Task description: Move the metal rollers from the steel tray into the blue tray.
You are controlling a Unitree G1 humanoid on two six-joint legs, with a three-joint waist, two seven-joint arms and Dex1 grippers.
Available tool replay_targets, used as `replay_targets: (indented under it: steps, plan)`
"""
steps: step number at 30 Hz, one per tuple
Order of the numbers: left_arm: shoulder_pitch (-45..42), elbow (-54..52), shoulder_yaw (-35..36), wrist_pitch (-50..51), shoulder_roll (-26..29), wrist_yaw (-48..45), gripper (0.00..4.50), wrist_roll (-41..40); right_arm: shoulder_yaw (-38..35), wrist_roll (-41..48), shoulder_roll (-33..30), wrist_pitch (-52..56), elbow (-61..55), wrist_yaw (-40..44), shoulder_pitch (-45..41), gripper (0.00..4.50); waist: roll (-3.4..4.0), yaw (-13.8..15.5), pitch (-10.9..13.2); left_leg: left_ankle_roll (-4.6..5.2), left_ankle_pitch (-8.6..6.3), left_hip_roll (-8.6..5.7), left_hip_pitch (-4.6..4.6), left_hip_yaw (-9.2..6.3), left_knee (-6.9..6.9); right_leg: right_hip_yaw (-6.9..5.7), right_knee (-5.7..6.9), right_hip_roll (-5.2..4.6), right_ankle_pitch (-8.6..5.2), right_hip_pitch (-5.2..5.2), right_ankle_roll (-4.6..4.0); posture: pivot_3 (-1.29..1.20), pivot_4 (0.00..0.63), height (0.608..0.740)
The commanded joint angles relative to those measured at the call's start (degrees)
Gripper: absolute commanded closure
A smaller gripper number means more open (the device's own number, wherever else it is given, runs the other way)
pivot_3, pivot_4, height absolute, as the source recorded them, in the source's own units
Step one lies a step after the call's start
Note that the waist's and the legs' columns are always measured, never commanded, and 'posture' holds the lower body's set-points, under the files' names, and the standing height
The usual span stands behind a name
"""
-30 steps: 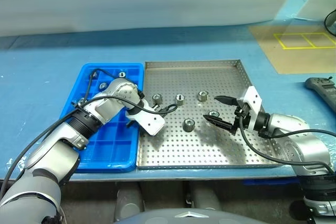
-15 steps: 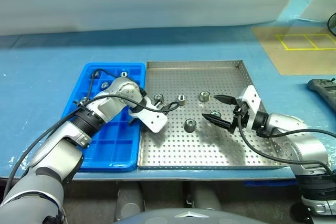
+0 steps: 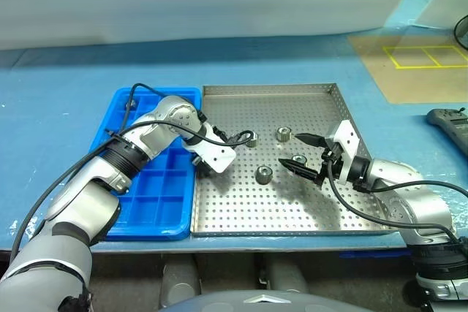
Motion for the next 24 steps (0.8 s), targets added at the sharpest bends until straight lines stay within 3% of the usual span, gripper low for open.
replay_targets:
  steps: [1, 10, 13, 24]
  plan:
    - [-1.81, 0.94, 0.76, 0.67, 0.13, -0.5, 0.85, 0.38, -0.34, 0.52, 0.06, -0.27, -2.31, -0.2, 0.1, 0.0, 0.0, 0.04, 0.0, 0.0, 0.0, 0.0, -0.01, 0.0, 0.0, -0.01, 0.0, 0.0, 0.0, 0.0, 0.0, -0.11, 0.15, 0.74]
    - [-3.81, 0.59, 0.78, 1.18, 1.28, -5.95, 0.85, -0.55, 0.26, 0.0, 0.79, -0.62, -1.44, -0.47, -0.52, 0.0, -0.01, -0.05, 0.01, -0.02, 0.01, 0.01, -0.05, 0.0, -0.03, 0.01, 0.01, 0.02, 0.0, -0.08, 0.0, -0.11, 0.15, 0.74]
    - [-5.1, 3.36, 1.64, 2.65, -1.07, 0.1, 0.85, 1.84, 0.41, -0.19, 1.09, -0.74, -1.37, -0.6, -0.52, 0.0, -0.01, 0.07, 0.01, -0.01, 0.01, 0.0, -0.07, 0.0, -0.02, 0.0, 0.01, 0.01, 0.0, -0.08, 0.0, -0.12, 0.15, 0.74]
    - [-7.32, 8.14, 3.53, 5.99, -3.55, 7.81, 0.85, 2.47, 0.61, -0.51, 1.35, -1.2, -1.02, -0.66, -0.14, 0.0, -0.03, 0.25, 0.02, 0.01, -0.01, -0.02, -0.2, -0.02, 0.01, -0.02, -0.04, -0.01, 0.0, -0.09, 0.0, -0.12, 0.15, 0.74]
